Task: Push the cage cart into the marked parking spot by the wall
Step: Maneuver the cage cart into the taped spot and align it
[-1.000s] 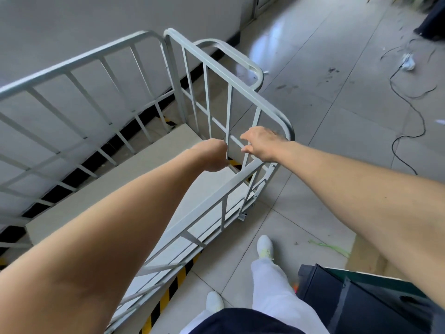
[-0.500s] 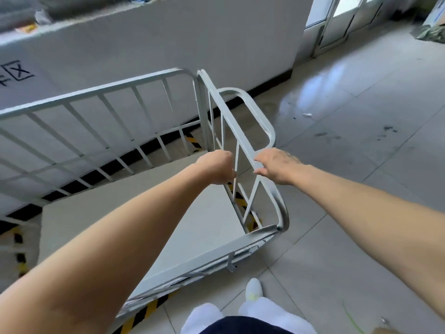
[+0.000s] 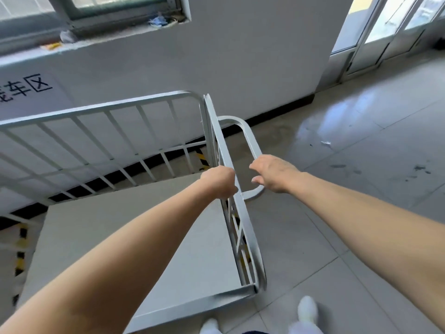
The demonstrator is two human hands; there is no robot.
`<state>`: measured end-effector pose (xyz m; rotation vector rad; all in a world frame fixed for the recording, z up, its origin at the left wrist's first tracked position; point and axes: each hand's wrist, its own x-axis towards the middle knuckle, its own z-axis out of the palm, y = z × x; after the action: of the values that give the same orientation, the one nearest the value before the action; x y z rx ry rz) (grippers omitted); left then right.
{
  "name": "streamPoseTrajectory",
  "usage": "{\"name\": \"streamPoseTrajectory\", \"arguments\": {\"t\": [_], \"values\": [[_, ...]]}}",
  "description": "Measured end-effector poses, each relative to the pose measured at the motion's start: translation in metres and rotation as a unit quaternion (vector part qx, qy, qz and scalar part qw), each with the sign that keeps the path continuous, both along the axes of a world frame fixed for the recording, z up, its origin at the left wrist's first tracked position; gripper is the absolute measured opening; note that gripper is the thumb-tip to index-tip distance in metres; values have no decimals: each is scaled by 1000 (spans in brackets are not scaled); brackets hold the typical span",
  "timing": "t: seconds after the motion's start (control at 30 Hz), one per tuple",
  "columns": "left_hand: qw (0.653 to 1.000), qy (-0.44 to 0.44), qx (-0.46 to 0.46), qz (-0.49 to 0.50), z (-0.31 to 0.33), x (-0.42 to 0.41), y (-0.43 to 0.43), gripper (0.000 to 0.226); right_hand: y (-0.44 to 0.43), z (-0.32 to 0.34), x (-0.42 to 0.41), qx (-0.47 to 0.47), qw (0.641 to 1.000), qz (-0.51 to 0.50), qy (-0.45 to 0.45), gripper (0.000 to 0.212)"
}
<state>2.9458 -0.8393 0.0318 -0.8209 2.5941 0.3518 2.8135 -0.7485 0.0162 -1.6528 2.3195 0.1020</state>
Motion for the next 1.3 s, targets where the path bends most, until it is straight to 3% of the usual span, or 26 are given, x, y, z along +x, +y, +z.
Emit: {"name": "streamPoseTrajectory", "arguments": {"t": [0.13,0.27,0.43,0.67,0.97,1.07,1.3], "values": [[997,-26,3,68,-4,-46,18,12,-3,2,-59,-22,997,67,-1,32],[987,-34,9,158,-2,-93,50,24,11,3,-119,-17,988,155,-2,40],[974,-49,-12,220,7,-125,78,15,5,1,-159,-9,966,260,14,41],[944,-57,-13,325,2,-145,53,14,-52,9,-183,-23,926,375,26,33],[918,-49,-13,393,-4,-197,7,25,-126,9,-229,-16,887,458,59,41],[892,-46,-17,449,-1,-208,-6,34,-157,8,-236,-26,860,507,51,38],[792,-47,-4,608,-18,-249,5,41,-200,3,-264,-23,765,642,42,42]]}}
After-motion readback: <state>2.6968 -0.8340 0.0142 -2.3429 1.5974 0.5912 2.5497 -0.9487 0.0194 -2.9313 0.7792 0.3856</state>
